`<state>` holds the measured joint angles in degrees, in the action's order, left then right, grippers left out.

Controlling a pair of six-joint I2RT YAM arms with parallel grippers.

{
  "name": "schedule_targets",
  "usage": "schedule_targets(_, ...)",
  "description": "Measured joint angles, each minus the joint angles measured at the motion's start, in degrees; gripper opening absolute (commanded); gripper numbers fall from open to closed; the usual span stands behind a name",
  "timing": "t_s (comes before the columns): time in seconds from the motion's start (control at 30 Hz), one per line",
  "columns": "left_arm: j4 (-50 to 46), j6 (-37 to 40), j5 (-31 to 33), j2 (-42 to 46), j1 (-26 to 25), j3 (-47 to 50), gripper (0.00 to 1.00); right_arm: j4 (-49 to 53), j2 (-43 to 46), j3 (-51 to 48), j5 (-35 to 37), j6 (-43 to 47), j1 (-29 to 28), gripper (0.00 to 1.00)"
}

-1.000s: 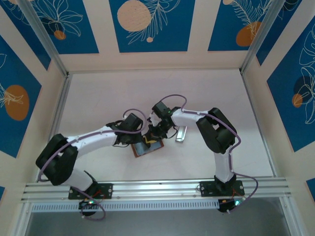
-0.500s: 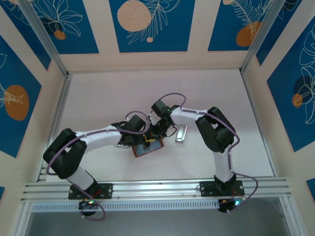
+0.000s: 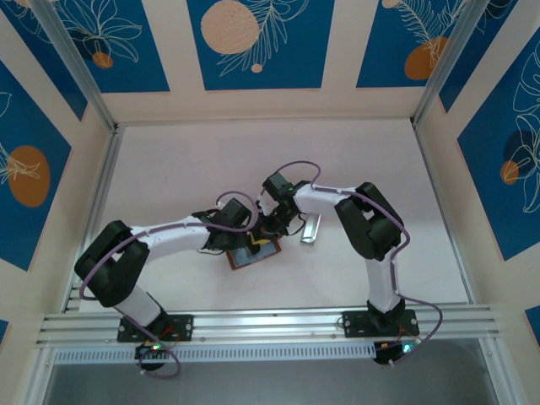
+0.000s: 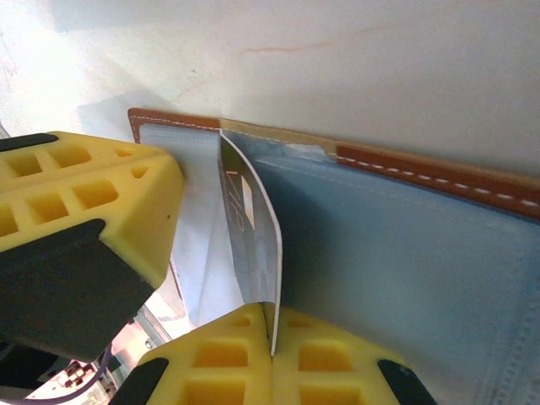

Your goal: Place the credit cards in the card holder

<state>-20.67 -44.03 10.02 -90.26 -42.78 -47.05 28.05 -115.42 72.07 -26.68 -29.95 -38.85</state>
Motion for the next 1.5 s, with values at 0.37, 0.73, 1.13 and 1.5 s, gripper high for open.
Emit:
schedule_targets(0.37,0.1,0.0,0.1,0.0,0.0,0.0,0.05,-1.6,0.0,-2.1,-2.4,0.0,1.0,0.0)
schedule_targets(0.73,0.2,0.0,0.1,0.0,0.0,0.1,0.05,-2.4,1.2,-4.7,-3.3,-1.6,1.4,0.0)
schedule_targets(1.13,0.5,0.0,0.3,-0.3,0.0,0.1,0.05,-3.4,2.3,-6.4,-3.4,-4.3,1.2,0.0)
schedule_targets(1.5,0.7,0.0,1.0,-0.4,0.0,0.1,0.05,-2.1,-0.6,-2.3,-4.4,-3.4,-0.1,0.0)
